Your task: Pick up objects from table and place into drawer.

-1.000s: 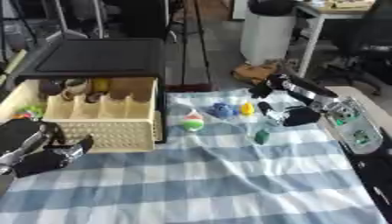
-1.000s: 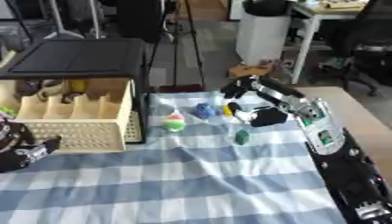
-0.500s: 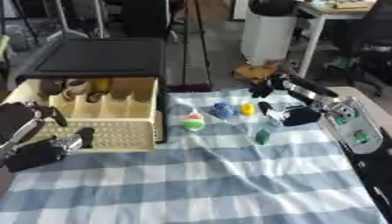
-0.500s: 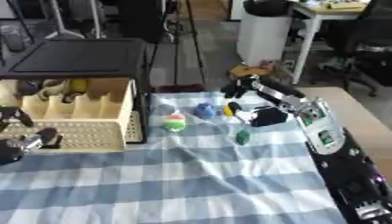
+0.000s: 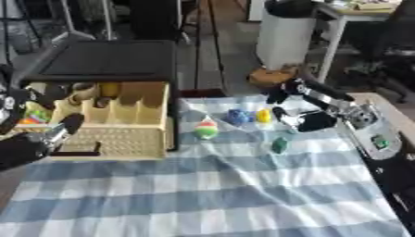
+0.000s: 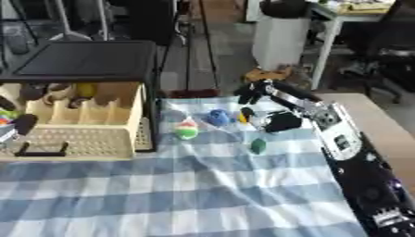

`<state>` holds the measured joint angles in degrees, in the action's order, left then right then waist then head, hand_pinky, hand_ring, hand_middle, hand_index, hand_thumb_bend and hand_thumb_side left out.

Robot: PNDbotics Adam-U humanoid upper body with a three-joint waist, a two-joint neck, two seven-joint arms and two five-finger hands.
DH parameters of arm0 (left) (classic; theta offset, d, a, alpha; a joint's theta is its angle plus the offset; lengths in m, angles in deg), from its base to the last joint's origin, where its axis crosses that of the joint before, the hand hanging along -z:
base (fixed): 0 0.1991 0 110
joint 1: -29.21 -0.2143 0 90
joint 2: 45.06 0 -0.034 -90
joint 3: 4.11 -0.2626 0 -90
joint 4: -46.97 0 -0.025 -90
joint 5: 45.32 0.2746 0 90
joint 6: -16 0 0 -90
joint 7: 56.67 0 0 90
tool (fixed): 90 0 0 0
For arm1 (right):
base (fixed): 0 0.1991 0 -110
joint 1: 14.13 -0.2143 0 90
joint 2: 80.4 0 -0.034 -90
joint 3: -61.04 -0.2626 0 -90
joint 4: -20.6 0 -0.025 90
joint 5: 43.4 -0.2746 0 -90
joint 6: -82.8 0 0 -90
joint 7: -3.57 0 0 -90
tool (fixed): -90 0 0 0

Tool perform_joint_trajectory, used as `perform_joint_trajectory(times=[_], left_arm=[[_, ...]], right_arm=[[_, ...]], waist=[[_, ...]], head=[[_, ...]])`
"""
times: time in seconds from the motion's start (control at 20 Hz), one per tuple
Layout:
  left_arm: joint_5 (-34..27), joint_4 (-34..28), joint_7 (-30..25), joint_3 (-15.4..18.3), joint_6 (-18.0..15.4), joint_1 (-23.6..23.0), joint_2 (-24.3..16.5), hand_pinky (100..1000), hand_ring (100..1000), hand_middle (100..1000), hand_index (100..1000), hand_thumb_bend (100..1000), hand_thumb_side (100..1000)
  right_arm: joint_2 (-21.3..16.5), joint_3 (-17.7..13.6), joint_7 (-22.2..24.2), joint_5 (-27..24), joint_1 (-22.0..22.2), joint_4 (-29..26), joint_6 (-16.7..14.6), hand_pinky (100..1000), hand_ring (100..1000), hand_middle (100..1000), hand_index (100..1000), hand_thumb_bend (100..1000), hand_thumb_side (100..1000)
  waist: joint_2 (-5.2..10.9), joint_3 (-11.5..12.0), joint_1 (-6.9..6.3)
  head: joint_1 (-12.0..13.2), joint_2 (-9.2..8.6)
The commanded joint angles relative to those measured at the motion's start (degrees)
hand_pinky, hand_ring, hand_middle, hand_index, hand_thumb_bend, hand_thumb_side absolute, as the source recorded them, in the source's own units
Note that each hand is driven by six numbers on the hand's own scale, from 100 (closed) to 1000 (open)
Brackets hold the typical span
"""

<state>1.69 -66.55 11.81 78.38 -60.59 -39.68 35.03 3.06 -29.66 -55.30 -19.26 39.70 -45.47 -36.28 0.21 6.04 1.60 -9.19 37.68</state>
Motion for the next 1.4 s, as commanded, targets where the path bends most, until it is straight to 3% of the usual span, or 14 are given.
perform_joint_trajectory(times=[0.05, 0.3, 0.55, 1.0, 1.4], left_arm=[[-2.1, -1.1, 1.7, 1.2, 0.1, 0.3, -0.4, 226, 100, 109, 685, 508, 1000], [-3.1, -1.1, 2.1, 1.5, 0.2, -0.3, -0.4, 227, 100, 108, 685, 503, 1000], [-3.5, -1.1, 2.3, 1.8, 0.2, -0.6, -0.3, 228, 100, 107, 686, 503, 1000], [-3.6, -1.1, 1.9, 1.6, -0.2, -1.1, 0.0, 230, 100, 106, 687, 497, 1000], [-3.7, -1.1, 1.7, 1.5, -0.6, -1.2, 0.3, 232, 100, 105, 688, 494, 1000]], right_arm=[[-2.5, -1.2, -1.1, 4.7, -3.0, 5.6, 0.9, 703, 729, 677, 883, 100, 189], [-3.8, -1.9, -0.9, 13.1, -6.4, 15.9, 1.4, 738, 770, 731, 896, 100, 201], [-4.8, -2.5, -1.1, 18.9, -8.4, 22.3, 1.3, 754, 790, 758, 902, 100, 219], [-3.2, -0.6, -3.2, 28.5, -9.0, 26.4, -1.7, 778, 812, 817, 926, 100, 306], [-1.7, 0.4, -8.3, 38.4, -9.2, 30.3, -4.7, 777, 803, 838, 923, 100, 352]], waist=[[0.62, 0.3, -0.21], [0.58, 0.7, -0.29], [0.76, 0.9, -0.24], [0.91, 1.2, -0.32], [0.78, 1.6, -0.45]], head=[[-0.4, 0.16], [-0.6, 0.19], [-0.7, 0.20], [-1.1, 0.25], [-1.3, 0.14]])
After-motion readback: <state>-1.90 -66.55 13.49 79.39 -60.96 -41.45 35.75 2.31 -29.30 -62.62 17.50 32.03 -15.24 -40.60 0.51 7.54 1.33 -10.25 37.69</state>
